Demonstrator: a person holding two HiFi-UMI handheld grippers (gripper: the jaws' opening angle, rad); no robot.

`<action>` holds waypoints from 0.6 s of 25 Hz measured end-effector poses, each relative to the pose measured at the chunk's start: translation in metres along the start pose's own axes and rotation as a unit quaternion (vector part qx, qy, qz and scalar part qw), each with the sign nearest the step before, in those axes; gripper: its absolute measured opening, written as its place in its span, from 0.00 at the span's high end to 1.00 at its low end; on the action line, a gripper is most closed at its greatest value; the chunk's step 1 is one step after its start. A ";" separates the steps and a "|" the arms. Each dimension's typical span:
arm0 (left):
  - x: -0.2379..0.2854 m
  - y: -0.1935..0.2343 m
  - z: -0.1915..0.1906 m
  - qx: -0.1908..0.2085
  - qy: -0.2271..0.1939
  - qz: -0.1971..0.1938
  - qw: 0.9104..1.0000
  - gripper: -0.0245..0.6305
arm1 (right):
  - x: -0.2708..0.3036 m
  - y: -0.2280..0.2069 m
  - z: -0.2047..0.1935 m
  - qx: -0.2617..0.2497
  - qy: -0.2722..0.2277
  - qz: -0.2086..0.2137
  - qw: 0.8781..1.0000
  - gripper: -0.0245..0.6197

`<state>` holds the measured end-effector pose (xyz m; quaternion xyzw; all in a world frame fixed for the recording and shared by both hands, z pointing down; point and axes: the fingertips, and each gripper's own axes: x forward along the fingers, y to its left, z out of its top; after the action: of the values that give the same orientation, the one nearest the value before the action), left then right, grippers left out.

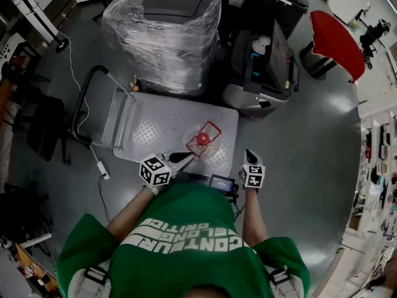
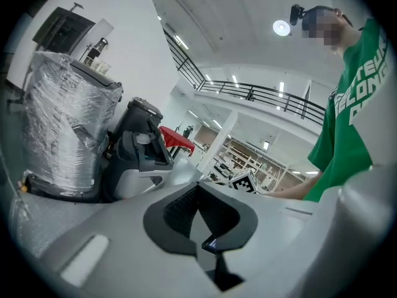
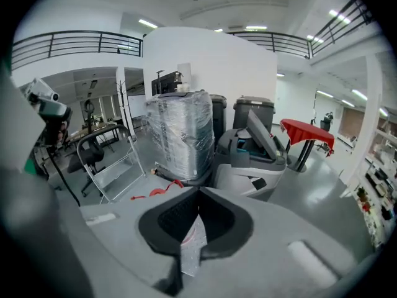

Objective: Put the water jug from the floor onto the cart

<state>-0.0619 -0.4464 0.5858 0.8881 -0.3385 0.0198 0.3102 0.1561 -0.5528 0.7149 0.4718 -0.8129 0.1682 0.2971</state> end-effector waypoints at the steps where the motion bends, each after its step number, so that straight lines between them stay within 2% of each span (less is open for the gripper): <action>1: -0.005 0.000 0.002 0.005 0.000 -0.005 1.000 0.95 | -0.006 0.003 0.005 -0.002 -0.006 -0.005 1.000 0.97; 11: -0.066 0.002 0.002 0.012 -0.023 -0.003 1.000 0.95 | -0.060 0.070 0.073 -0.060 -0.059 -0.002 0.996 0.97; 15: -0.088 -0.005 -0.004 0.023 -0.019 -0.007 1.000 0.95 | -0.083 0.102 0.079 -0.064 -0.071 0.004 0.995 0.97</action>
<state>-0.1263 -0.3896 0.5651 0.8977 -0.3373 0.0087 0.2833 0.0730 -0.4902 0.6017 0.4597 -0.8429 0.0826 0.2674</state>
